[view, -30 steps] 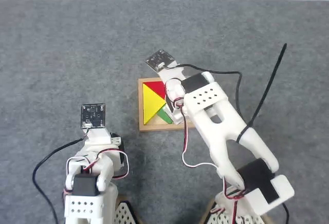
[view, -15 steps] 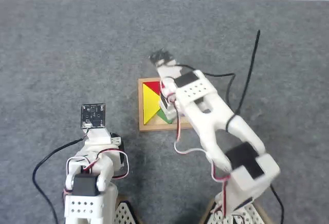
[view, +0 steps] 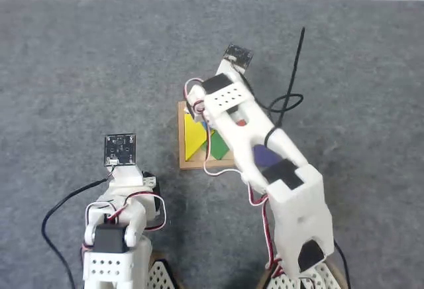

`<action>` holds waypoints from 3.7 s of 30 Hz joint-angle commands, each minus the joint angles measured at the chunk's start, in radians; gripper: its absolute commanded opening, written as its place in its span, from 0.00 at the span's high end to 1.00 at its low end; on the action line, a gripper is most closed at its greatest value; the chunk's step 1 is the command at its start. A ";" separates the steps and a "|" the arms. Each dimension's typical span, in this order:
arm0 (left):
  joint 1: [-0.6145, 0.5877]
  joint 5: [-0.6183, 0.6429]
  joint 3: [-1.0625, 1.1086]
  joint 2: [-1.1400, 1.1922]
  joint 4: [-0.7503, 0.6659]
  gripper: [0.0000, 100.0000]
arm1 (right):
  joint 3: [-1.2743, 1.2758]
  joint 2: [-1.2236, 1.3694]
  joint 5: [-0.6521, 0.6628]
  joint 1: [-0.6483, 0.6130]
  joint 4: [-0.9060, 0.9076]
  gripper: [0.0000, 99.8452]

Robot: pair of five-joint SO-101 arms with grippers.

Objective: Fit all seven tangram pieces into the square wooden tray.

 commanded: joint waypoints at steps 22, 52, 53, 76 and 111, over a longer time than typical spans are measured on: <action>-0.006 -0.011 -0.013 -0.020 0.002 0.99 | -0.238 -0.131 0.753 0.054 0.367 0.63; -0.006 -0.011 -0.013 -0.020 0.002 0.99 | -0.150 0.070 1.372 0.025 0.031 0.99; -0.006 -0.011 -0.013 -0.020 0.002 0.99 | -0.146 0.070 1.372 0.025 0.030 0.99; -0.006 -0.011 -0.013 -0.020 0.002 0.99 | -0.017 -0.013 1.321 0.122 0.035 0.99; -0.006 -0.011 -0.013 -0.020 0.002 0.99 | 0.457 -0.265 1.257 0.045 -0.381 0.99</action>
